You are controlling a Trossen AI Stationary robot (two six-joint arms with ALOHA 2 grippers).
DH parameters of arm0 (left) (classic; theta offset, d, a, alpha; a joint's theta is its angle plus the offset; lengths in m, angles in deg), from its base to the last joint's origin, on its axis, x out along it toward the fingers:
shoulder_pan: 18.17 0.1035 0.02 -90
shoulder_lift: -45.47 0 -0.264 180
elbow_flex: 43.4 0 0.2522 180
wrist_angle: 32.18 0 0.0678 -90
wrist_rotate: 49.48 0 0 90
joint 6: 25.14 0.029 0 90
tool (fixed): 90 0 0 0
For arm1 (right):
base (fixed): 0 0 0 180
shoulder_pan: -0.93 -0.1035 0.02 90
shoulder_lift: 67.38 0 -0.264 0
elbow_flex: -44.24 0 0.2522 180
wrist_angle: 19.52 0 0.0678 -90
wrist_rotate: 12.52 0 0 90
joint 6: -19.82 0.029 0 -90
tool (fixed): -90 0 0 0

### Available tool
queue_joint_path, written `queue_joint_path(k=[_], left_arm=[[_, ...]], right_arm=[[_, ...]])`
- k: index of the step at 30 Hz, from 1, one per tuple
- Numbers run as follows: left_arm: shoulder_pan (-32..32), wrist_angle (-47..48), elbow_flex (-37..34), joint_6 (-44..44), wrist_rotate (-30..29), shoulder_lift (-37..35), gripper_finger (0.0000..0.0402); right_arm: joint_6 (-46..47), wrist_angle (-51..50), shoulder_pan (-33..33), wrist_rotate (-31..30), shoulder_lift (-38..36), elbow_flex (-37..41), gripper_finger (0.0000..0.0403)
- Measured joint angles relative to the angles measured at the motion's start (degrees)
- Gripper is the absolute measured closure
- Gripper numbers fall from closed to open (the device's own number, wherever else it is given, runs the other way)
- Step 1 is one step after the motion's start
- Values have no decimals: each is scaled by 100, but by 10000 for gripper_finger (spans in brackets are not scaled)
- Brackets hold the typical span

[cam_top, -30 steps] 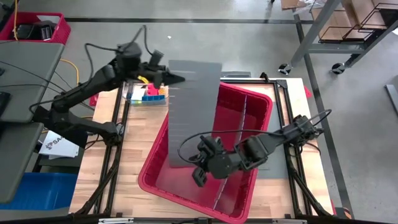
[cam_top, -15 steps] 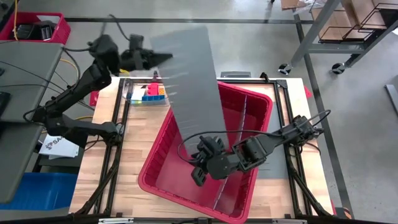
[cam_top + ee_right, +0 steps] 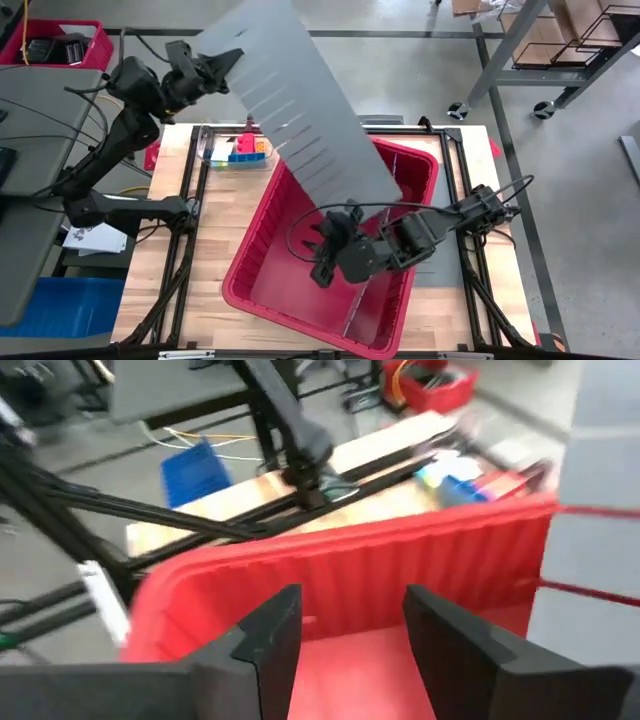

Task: Sort blocks
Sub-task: Assemble the bin divider into the red bin

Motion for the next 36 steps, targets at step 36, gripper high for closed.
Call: queue_joint_path(k=[36], left_arm=[[-90,345,2,-705,-3319,-143,401]], right_arm=[[-3235,-659,565,-4348,1290,-579,234]])
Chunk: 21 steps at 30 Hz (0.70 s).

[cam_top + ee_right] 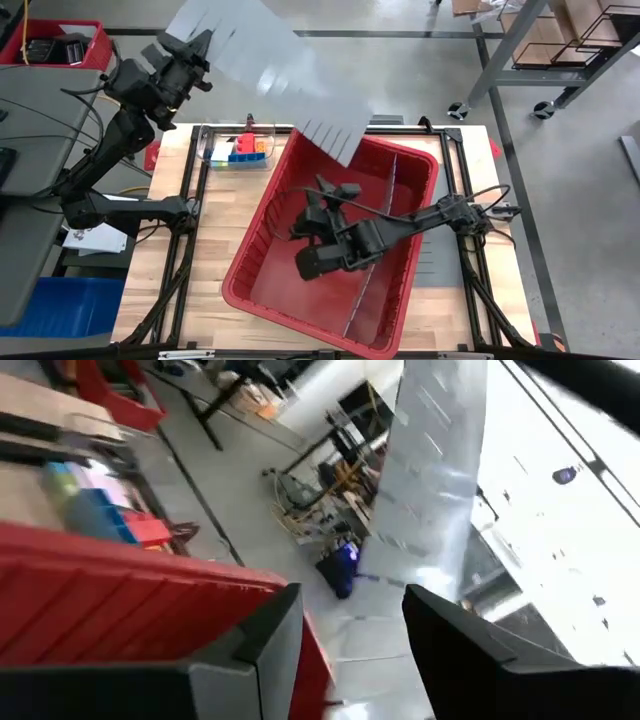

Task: Sort blocks
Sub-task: Assemble the bin divider into the red bin

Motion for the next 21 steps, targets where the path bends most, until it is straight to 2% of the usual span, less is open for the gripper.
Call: queue_joint_path(k=[5,10,17,21], left_arm=[[-2,-264,0,-18,69,-2,401],[-4,-293,0,-26,94,-17,401],[-2,-250,0,159,23,-49,401],[-2,-248,0,189,-36,-56,401]], right_arm=[[-254,298,277,-602,0,0,234],[-1486,1123,493,-609,0,0,234],[-2266,1863,619,-609,0,0,234],[-2420,1840,626,-605,0,0,234]])
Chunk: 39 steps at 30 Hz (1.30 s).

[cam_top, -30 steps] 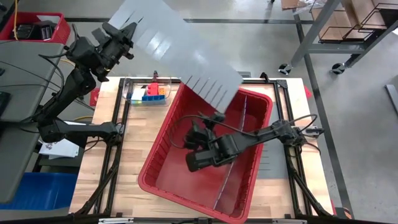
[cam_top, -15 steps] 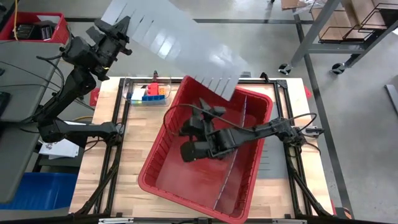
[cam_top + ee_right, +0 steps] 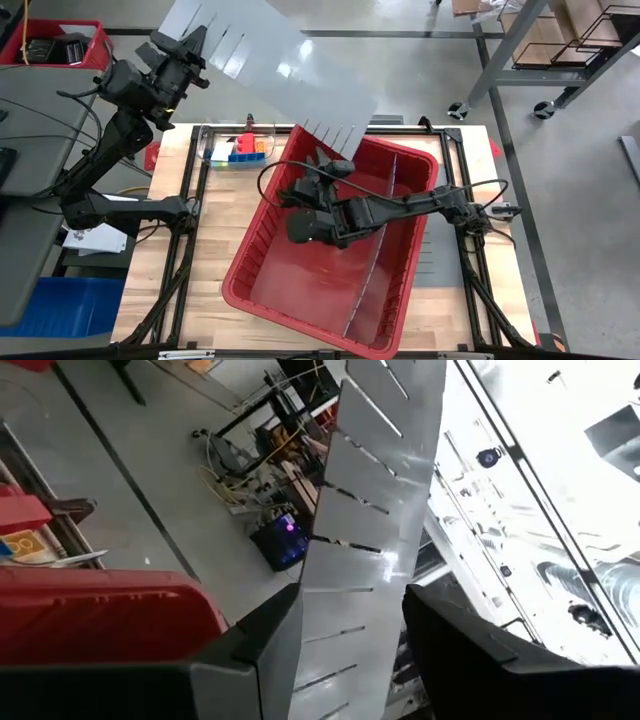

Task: Sort blocks
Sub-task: Assemble the bin divider into the red bin

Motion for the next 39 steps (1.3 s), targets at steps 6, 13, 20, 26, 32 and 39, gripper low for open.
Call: queue_joint_path(k=[6,13,20,26,32,39], left_arm=[[0,-137,0,-197,150,-5,401],[0,-332,2,-264,317,-50,401],[0,-306,2,-304,398,-105,401],[0,-292,2,-351,579,-105,401],[0,-175,2,-354,584,-105,401],[2,-158,2,-391,750,-119,401]], right_arm=[[-61,-71,303,0,0,0,236],[-305,-70,625,2,0,0,274],[-481,15,696,5,0,0,301],[-1021,89,692,13,0,0,303],[-1348,277,700,2,-33,0,303],[-1415,330,830,0,-33,0,311]])
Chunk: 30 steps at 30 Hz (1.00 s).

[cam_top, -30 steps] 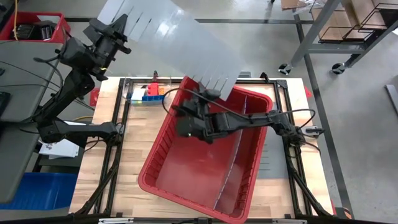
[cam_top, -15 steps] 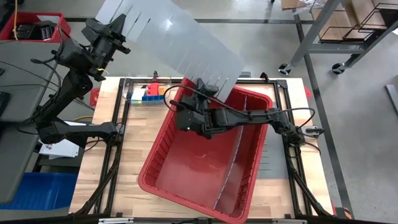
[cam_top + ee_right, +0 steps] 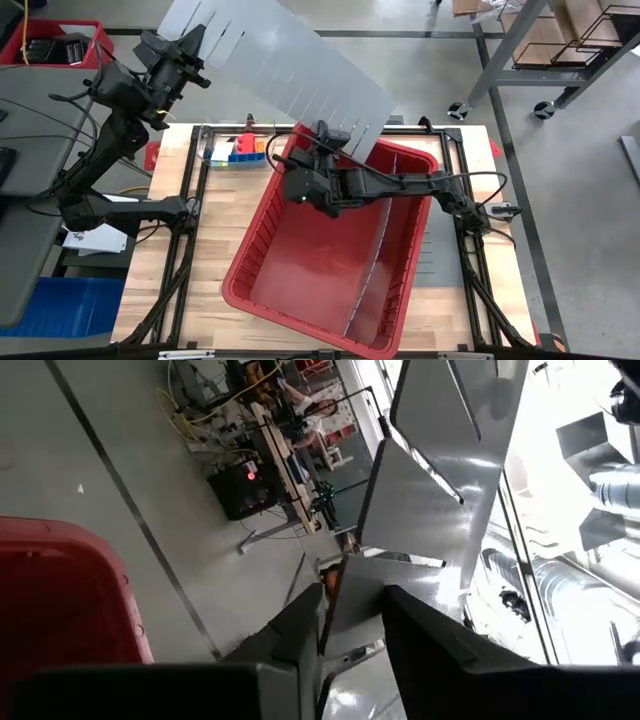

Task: Sort blocks
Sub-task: Assemble the bin divider into the red bin

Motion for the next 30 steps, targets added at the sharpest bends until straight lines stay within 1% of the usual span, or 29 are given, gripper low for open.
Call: queue_joint_path(k=[2,5,6,8,12,16,20,25,28,30], left_arm=[[0,30,0,2,14,-20,401],[5,157,2,74,1,-60,401],[5,203,2,143,-25,-73,401],[7,242,5,325,-40,-94,401],[9,519,21,1094,-13,-131,401],[9,843,19,1747,1,-148,401],[5,912,13,2141,336,-182,401],[-42,1136,9,2133,968,-183,401],[-224,1477,8,2145,1186,-181,401],[-377,1682,5,2331,1341,-179,401]], right_arm=[[-92,135,12,2,0,0,332],[-262,549,7,-35,-36,2,386],[-349,739,3,-45,-81,2,392],[-459,1216,-39,-75,-135,2,396],[-591,2272,-191,-130,-299,2,400],[-594,3259,-517,-187,-376,2,401],[-527,3984,-955,-106,-381,2,401],[540,4046,-1440,-22,-378,82,402],[1122,4014,-1720,2,-358,96,402],[1497,4019,-1888,11,-332,96,402]])
